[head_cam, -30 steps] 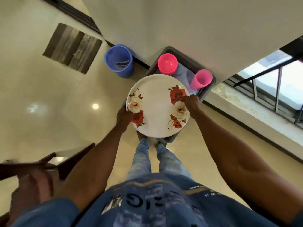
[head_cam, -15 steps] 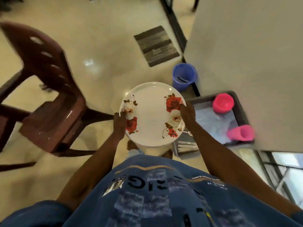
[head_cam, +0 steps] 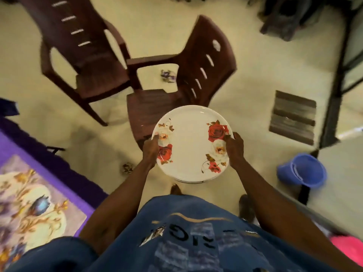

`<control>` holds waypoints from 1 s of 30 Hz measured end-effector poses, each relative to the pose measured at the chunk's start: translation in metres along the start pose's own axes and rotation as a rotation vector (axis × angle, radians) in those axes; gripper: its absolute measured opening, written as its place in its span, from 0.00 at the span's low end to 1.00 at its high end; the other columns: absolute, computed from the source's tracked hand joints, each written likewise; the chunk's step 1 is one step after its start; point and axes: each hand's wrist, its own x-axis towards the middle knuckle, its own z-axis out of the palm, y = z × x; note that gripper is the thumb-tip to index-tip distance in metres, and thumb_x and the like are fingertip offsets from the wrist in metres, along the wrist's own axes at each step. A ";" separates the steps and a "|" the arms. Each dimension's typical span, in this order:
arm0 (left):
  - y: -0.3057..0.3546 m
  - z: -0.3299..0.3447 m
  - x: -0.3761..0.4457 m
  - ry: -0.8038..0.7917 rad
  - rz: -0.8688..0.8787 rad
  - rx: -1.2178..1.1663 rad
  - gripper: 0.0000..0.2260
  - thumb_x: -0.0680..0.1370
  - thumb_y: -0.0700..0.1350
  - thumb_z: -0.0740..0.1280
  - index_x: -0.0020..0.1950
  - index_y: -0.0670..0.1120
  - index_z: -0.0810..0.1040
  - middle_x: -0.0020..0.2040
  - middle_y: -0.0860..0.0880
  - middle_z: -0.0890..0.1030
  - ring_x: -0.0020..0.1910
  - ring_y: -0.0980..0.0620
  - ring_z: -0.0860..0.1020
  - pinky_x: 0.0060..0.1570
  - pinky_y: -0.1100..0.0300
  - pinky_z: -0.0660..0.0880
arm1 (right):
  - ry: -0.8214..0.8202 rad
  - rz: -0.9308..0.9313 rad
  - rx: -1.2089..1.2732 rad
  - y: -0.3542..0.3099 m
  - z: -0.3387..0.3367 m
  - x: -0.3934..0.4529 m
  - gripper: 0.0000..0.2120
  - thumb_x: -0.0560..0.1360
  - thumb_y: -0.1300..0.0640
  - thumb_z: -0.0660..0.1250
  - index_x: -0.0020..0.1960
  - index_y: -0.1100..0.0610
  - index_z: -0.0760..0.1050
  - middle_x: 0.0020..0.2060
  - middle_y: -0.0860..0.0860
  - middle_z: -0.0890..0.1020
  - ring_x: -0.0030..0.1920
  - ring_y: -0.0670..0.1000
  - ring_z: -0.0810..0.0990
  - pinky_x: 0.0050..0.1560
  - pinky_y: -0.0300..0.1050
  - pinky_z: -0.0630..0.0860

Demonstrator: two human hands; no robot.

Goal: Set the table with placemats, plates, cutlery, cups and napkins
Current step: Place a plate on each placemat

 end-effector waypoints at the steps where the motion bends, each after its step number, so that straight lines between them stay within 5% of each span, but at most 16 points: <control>1: 0.000 -0.016 0.007 0.047 -0.005 -0.020 0.16 0.81 0.54 0.63 0.54 0.43 0.81 0.47 0.46 0.84 0.43 0.48 0.83 0.44 0.55 0.80 | -0.031 -0.012 -0.019 -0.003 0.020 0.005 0.03 0.74 0.53 0.66 0.43 0.52 0.78 0.41 0.54 0.84 0.45 0.57 0.84 0.48 0.57 0.82; 3: -0.005 -0.044 0.020 0.126 -0.017 -0.069 0.20 0.78 0.58 0.64 0.54 0.43 0.82 0.47 0.45 0.85 0.44 0.46 0.84 0.48 0.50 0.81 | -0.107 -0.047 -0.064 -0.012 0.057 0.014 0.04 0.75 0.52 0.67 0.44 0.52 0.78 0.42 0.54 0.84 0.45 0.57 0.84 0.49 0.59 0.82; 8: -0.005 -0.109 0.028 0.331 -0.064 -0.191 0.12 0.81 0.51 0.63 0.47 0.46 0.81 0.40 0.49 0.83 0.38 0.51 0.82 0.34 0.62 0.77 | -0.322 -0.103 -0.184 -0.036 0.153 0.025 0.11 0.75 0.48 0.67 0.53 0.53 0.78 0.44 0.52 0.85 0.45 0.54 0.85 0.48 0.57 0.83; 12: -0.016 -0.156 0.024 0.520 -0.142 -0.325 0.14 0.78 0.54 0.64 0.50 0.45 0.83 0.45 0.48 0.85 0.43 0.48 0.83 0.46 0.53 0.80 | -0.512 -0.105 -0.270 -0.052 0.230 0.024 0.12 0.78 0.50 0.65 0.57 0.55 0.76 0.47 0.52 0.84 0.47 0.53 0.85 0.48 0.53 0.83; 16: -0.031 -0.188 0.014 0.712 -0.185 -0.397 0.16 0.76 0.56 0.66 0.48 0.43 0.82 0.41 0.47 0.84 0.42 0.46 0.83 0.43 0.52 0.80 | -0.660 -0.163 -0.343 -0.068 0.296 0.013 0.08 0.76 0.56 0.67 0.53 0.59 0.78 0.44 0.53 0.84 0.43 0.51 0.84 0.34 0.42 0.80; 20: -0.054 -0.207 0.007 0.867 -0.271 -0.515 0.21 0.73 0.60 0.67 0.52 0.43 0.82 0.45 0.45 0.85 0.45 0.44 0.83 0.51 0.44 0.80 | -0.847 -0.178 -0.418 -0.073 0.351 0.001 0.09 0.72 0.57 0.69 0.50 0.59 0.80 0.42 0.55 0.86 0.42 0.54 0.86 0.42 0.54 0.84; 30: -0.060 -0.227 -0.031 1.286 -0.326 -0.607 0.18 0.79 0.53 0.65 0.64 0.43 0.77 0.55 0.47 0.81 0.53 0.46 0.79 0.58 0.49 0.76 | -1.183 -0.299 -0.676 -0.078 0.466 -0.050 0.12 0.70 0.52 0.69 0.52 0.56 0.76 0.44 0.53 0.84 0.43 0.53 0.85 0.45 0.54 0.83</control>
